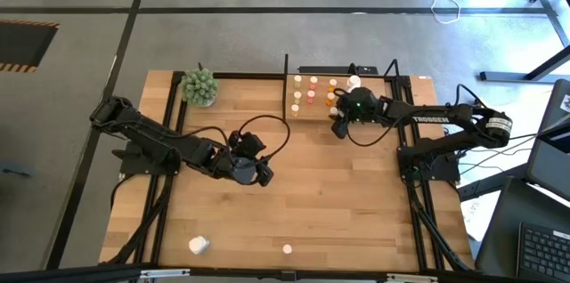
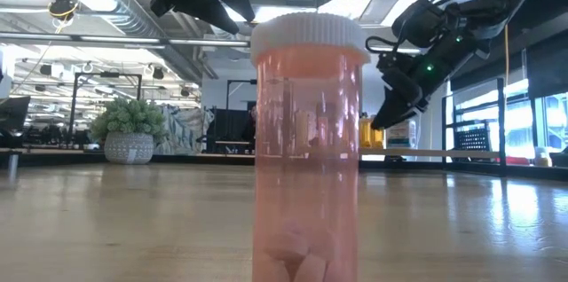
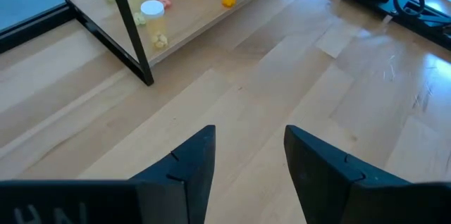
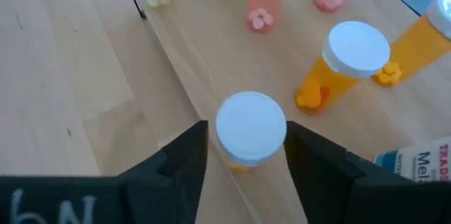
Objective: Pick and place medicine bottles onto shelf by color
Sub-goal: Put the orange pill bottle on the shelf aligned with the other orange pill bottles, then put the pink pill bottle on the shelf aligned with the other pink pill bottles
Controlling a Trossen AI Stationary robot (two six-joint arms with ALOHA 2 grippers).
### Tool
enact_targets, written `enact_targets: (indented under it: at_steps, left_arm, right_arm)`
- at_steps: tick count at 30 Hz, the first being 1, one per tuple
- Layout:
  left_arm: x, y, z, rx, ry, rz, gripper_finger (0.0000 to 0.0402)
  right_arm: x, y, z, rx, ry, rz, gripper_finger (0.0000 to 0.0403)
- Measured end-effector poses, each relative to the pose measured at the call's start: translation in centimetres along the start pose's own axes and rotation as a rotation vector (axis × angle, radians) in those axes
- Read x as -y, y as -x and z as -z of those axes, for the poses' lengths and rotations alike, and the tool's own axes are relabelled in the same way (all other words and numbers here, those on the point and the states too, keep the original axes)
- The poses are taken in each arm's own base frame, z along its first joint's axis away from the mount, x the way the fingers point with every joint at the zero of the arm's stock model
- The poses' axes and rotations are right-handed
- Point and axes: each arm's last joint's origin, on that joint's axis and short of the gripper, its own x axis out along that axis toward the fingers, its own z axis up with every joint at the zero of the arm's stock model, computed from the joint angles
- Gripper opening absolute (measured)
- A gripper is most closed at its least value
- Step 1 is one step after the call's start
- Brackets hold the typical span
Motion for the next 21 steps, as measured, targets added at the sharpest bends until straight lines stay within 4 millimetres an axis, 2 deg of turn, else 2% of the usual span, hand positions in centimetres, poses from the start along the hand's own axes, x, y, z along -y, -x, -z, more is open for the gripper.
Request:
enact_targets:
  at_steps: [7, 21]
  left_arm:
    - [0.0, 0.0, 0.0, 0.000, 0.000, 0.000, 0.0164]
    - [0.0, 0.0, 0.0, -0.002, 0.003, 0.003, 0.0164]
  right_arm:
    - [0.0, 0.0, -0.1, 0.014, 0.002, -0.001, 0.0213]
    - [0.0, 0.7, -2.7, 0.044, 0.025, 0.030, 0.0216]
